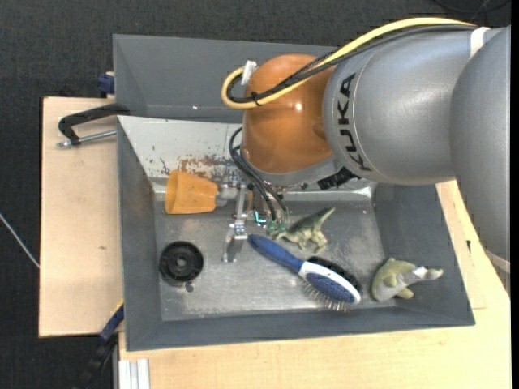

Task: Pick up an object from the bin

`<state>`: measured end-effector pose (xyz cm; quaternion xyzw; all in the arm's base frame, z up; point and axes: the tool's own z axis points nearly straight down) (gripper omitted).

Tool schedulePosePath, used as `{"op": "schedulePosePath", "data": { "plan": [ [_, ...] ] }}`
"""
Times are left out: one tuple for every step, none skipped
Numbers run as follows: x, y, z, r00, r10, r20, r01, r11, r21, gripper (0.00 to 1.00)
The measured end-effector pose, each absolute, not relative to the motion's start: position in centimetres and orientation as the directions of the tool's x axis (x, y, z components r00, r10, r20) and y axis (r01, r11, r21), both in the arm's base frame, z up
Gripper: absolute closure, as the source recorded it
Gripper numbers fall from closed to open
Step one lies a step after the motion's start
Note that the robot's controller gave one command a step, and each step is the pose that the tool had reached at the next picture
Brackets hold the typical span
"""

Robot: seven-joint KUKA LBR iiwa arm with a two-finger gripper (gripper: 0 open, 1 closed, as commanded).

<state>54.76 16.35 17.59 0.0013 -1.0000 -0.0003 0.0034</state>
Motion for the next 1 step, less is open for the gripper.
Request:
{"op": "schedulePosePath", "data": {
  "plan": [
    [58.79, 20.24, 8.32, -0.991, -0.128, 0.032, -0.128, 0.992, -0.002, 0.00]
  ]
}}
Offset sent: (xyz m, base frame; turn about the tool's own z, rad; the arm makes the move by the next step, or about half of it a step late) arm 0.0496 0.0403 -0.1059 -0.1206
